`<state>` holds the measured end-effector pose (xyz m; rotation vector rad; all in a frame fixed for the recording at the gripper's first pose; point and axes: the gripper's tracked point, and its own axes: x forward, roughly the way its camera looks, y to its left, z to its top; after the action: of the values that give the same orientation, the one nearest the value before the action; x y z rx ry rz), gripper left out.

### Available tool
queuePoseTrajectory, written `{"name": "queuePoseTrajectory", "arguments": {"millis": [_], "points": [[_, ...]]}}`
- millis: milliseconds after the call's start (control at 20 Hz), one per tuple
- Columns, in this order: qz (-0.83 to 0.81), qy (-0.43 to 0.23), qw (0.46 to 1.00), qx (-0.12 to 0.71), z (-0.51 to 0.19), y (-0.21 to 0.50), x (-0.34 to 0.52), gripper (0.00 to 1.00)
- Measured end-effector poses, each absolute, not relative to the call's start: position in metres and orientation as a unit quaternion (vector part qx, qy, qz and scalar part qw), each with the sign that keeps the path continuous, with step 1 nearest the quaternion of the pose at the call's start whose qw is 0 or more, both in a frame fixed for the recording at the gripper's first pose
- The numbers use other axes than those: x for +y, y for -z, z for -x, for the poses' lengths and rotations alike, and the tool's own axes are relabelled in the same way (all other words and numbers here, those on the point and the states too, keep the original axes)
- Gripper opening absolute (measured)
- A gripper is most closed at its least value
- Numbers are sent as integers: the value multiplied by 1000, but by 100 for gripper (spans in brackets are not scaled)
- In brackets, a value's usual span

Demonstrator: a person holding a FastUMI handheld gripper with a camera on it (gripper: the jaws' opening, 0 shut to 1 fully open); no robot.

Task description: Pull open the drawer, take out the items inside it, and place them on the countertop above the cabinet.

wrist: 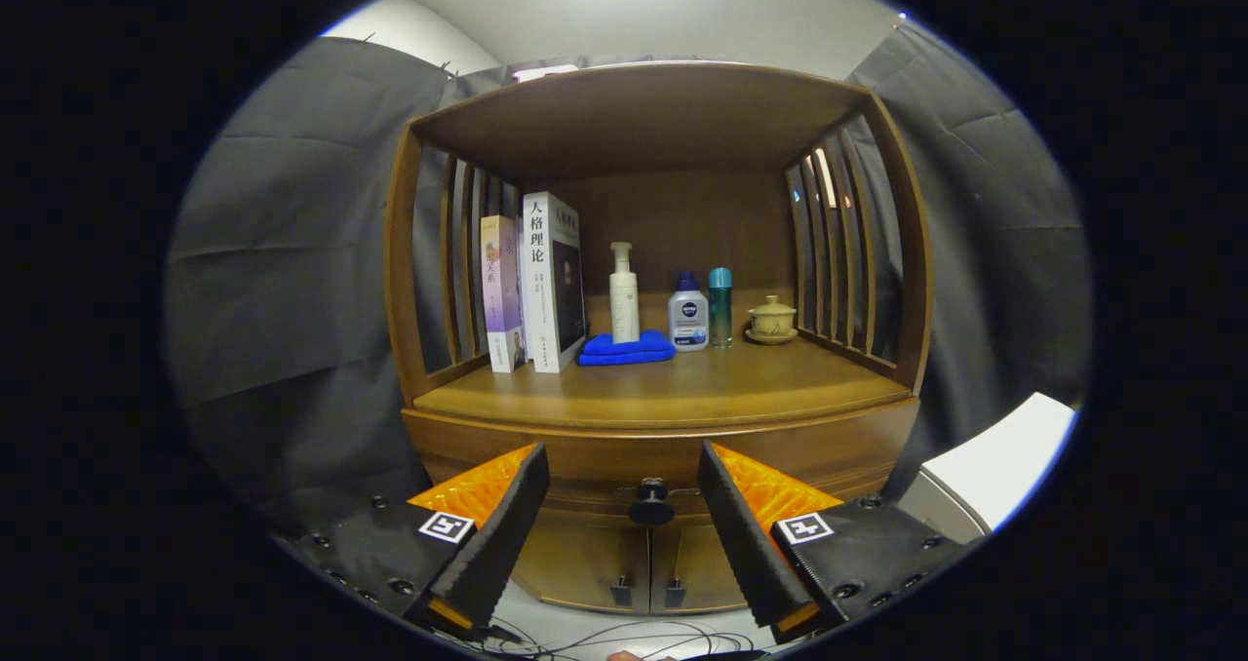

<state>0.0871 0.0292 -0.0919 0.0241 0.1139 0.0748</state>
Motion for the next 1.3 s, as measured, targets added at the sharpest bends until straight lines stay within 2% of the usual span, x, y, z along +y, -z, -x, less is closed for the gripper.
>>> {"name": "queuePoseTrajectory", "arguments": {"millis": [950,1150,1300], "points": [[-3,-8,989,149,-162,187,8,97],[3,-4,986,164,-168,199,12,94],[-6,-5,985,174,-168,206,18,58]]}}
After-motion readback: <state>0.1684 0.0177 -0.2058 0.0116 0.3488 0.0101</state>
